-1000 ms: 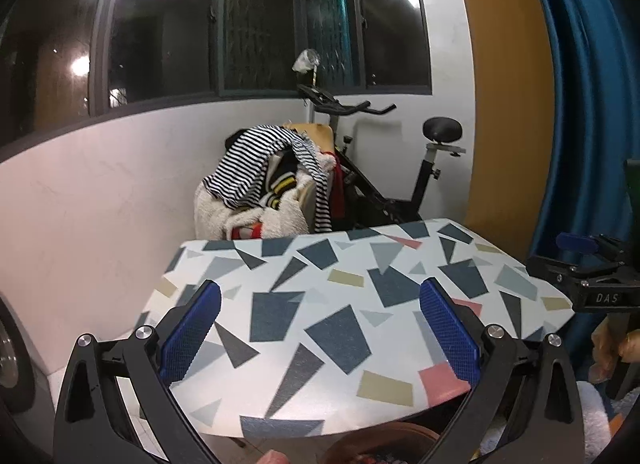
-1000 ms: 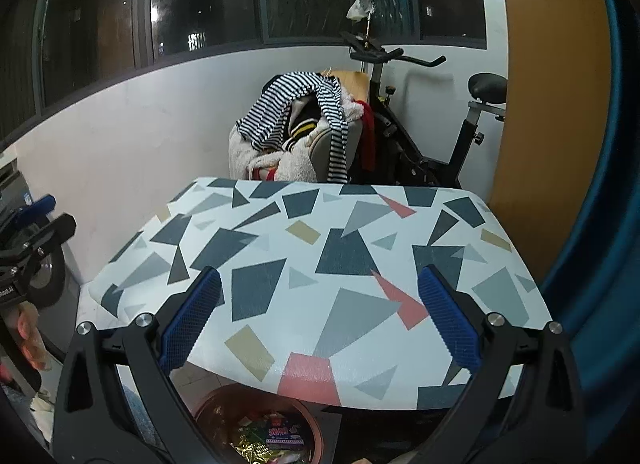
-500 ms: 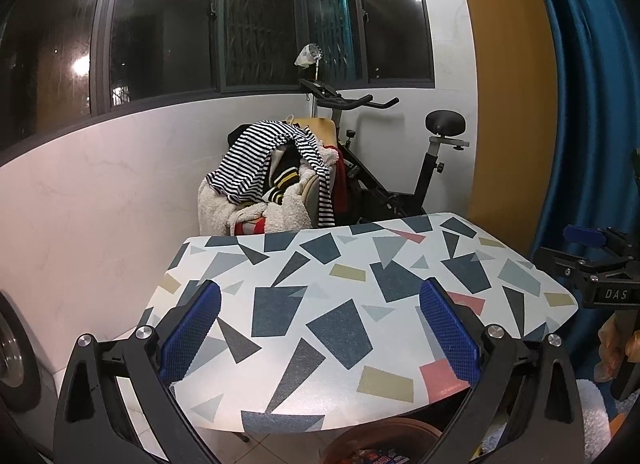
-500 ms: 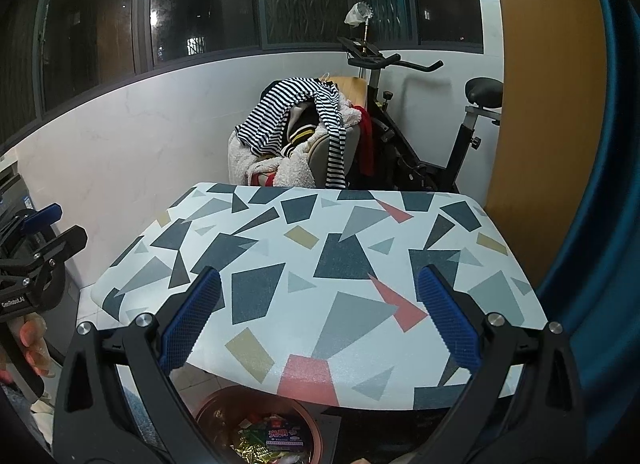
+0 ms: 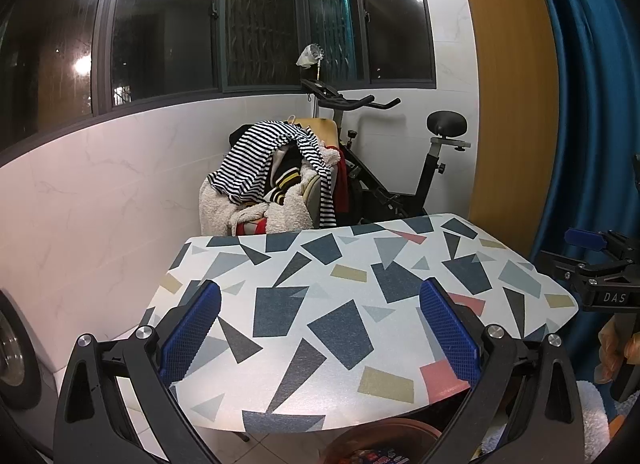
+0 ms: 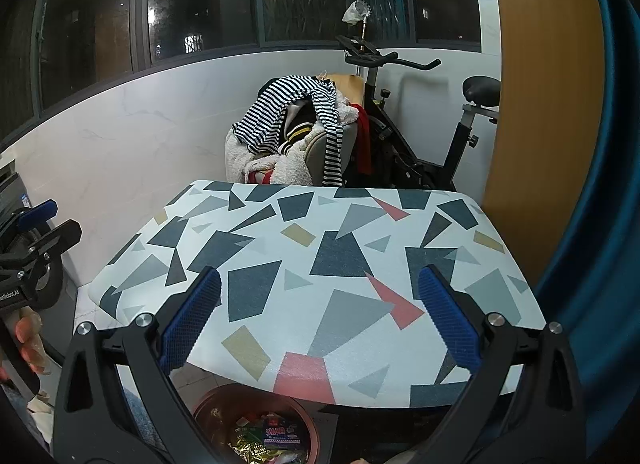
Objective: Collect trash
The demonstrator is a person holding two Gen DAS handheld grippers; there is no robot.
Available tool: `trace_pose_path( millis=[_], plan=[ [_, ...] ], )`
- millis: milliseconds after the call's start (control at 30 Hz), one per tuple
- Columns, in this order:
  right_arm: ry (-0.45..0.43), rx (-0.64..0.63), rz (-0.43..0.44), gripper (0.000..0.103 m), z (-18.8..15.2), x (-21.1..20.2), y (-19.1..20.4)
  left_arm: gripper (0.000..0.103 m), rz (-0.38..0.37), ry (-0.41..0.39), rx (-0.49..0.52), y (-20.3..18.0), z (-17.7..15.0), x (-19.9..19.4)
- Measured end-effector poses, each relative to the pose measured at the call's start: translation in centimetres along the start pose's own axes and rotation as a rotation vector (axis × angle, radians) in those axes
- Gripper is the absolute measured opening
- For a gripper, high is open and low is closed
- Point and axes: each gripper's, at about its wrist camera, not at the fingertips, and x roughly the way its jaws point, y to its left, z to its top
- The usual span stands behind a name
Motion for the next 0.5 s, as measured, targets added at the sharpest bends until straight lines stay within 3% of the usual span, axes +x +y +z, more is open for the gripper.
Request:
trace_pose_path(
  millis=[500],
  plan=[
    [0.001, 0.000, -0.002, 0.097, 0.11, -0.05, -0.05, 0.097, 0.000, 0.000, 0.002, 0.06, 0.00, -0.07]
  ],
)
